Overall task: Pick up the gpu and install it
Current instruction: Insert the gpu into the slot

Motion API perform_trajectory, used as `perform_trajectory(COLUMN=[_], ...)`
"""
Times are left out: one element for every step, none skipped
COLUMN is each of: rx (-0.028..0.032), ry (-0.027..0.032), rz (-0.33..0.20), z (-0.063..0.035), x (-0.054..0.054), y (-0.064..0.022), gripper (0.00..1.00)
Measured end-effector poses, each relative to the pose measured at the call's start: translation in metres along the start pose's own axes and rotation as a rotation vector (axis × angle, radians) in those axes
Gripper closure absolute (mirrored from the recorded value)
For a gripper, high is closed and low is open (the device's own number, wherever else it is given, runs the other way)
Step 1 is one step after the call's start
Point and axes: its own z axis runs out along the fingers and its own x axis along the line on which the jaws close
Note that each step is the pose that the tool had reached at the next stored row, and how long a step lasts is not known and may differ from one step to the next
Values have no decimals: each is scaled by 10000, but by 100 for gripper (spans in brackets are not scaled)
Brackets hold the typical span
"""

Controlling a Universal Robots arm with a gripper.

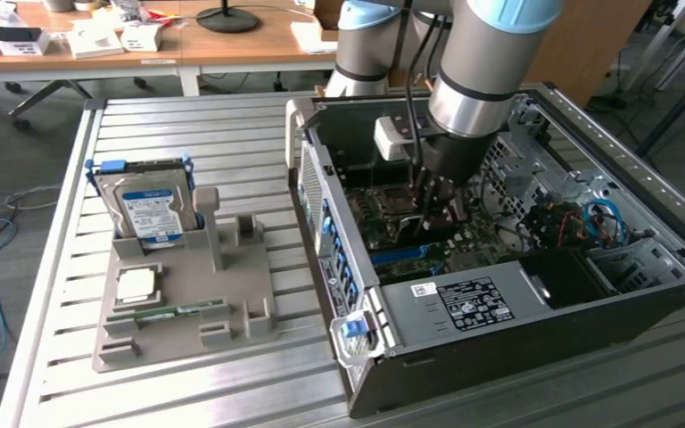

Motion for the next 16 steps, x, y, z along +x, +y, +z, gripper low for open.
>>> perform_trajectory(rx=[0, 1, 1, 1, 1, 0, 0, 0, 0, 0, 1, 1, 0, 0, 0, 1], ry=[0, 0, 1, 0, -1, 0, 0, 0, 0, 0, 0, 0, 0, 0, 0, 0], rz=[0, 0, 0, 0, 0, -1, -1, -2, -1, 0, 5, 6, 6, 6, 6, 7], z=[1, 2, 2, 3, 4, 4, 4, 5, 5, 7, 8, 8, 8, 8, 8, 8], x=[0, -1, -1, -1, -1, -1, -1, -1, -2, -2, -1, -1, -1, -1, -1, -1], y=[2, 4, 6, 8, 11, 12, 13, 13, 14, 19, 21, 21, 21, 21, 21, 21], gripper=[74, 74, 74, 74, 74, 74, 74, 74, 74, 74, 74, 74, 74, 74, 74, 74])
